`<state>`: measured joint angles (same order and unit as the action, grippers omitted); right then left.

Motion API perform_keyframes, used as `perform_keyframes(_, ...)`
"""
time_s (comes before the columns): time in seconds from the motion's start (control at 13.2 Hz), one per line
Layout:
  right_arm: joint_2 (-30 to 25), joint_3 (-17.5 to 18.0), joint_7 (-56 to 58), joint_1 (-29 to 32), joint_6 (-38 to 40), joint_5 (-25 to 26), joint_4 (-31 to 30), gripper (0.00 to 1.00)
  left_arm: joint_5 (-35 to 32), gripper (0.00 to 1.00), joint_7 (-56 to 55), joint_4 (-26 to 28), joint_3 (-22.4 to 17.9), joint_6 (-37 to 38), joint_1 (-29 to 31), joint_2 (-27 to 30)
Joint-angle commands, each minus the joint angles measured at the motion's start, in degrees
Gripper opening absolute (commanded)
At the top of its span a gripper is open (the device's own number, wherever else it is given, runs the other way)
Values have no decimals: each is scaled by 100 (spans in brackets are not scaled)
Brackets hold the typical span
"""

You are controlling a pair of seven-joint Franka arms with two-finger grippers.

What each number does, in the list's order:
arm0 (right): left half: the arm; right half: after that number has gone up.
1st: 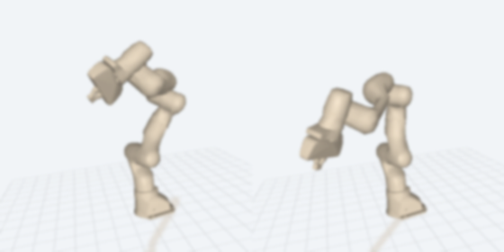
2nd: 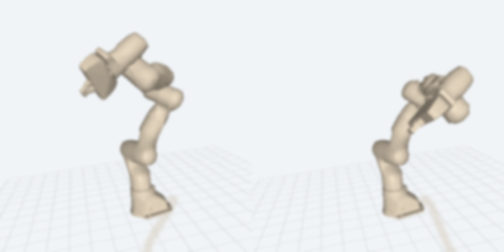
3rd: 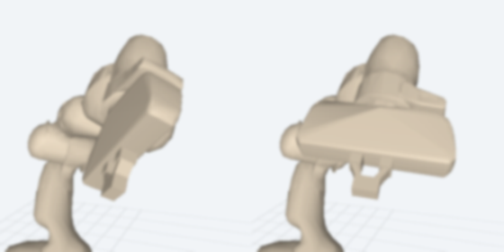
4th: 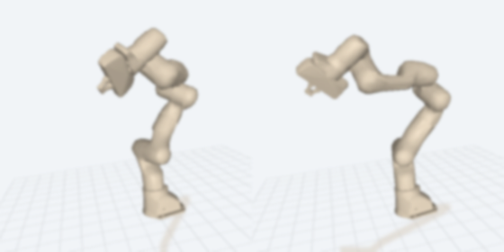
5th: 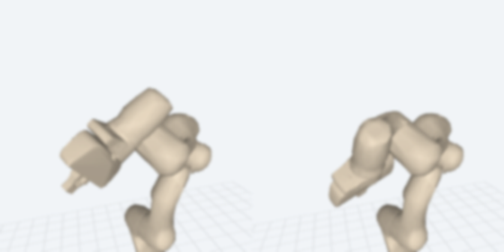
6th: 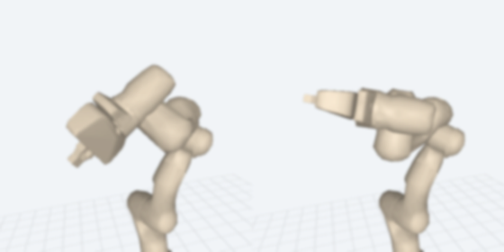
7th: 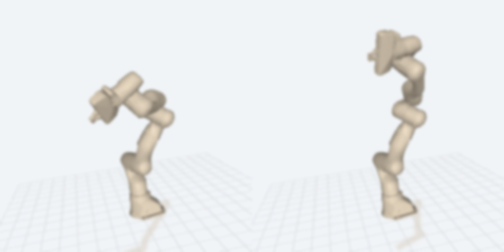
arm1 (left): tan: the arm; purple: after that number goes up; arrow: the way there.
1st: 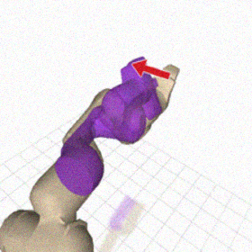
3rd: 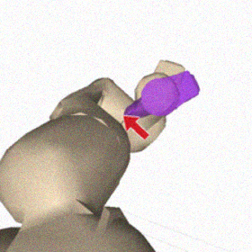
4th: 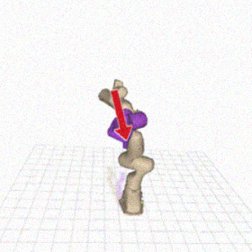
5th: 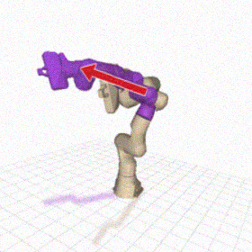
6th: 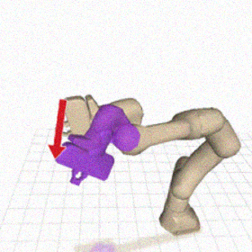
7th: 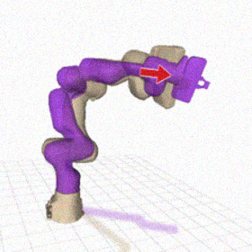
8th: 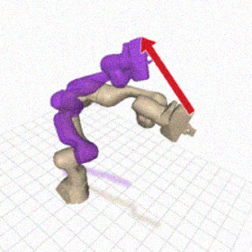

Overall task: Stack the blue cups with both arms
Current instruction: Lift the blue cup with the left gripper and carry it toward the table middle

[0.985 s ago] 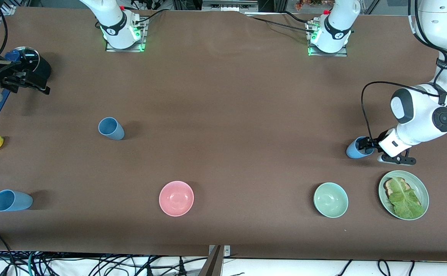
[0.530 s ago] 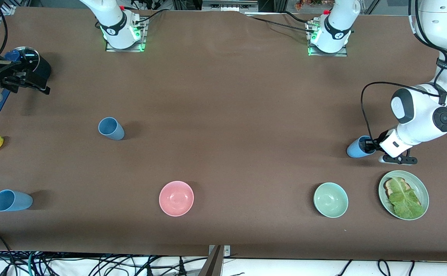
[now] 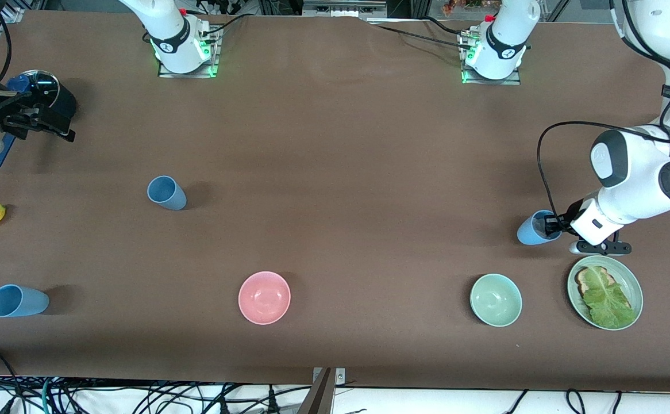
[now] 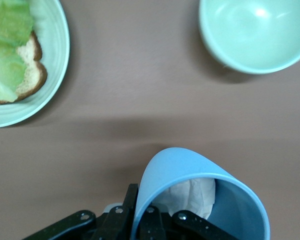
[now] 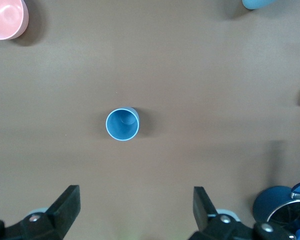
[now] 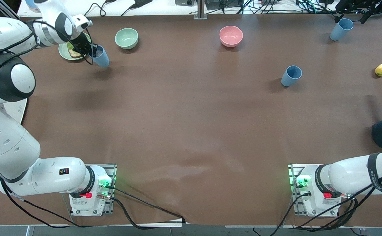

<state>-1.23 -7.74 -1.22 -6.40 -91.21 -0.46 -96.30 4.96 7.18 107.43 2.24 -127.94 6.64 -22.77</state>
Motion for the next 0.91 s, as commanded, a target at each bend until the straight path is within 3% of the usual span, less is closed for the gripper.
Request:
perform_keyframes(0.0, -26, 1, -27, 16, 24, -16, 23, 100, 14, 0, -470, -546, 231, 751, -40, 106)
perform_keyframes(0.38, -26, -8, -27, 16, 15, -16, 23, 100, -635, 0, -2130, -1118, 820, 1394, -339, 211)
perform_keyframes(0.83, -26, -8, -27, 16, 15, -16, 23, 100, -1269, 0, -4924, -1224, 2296, 1597, -514, 230)
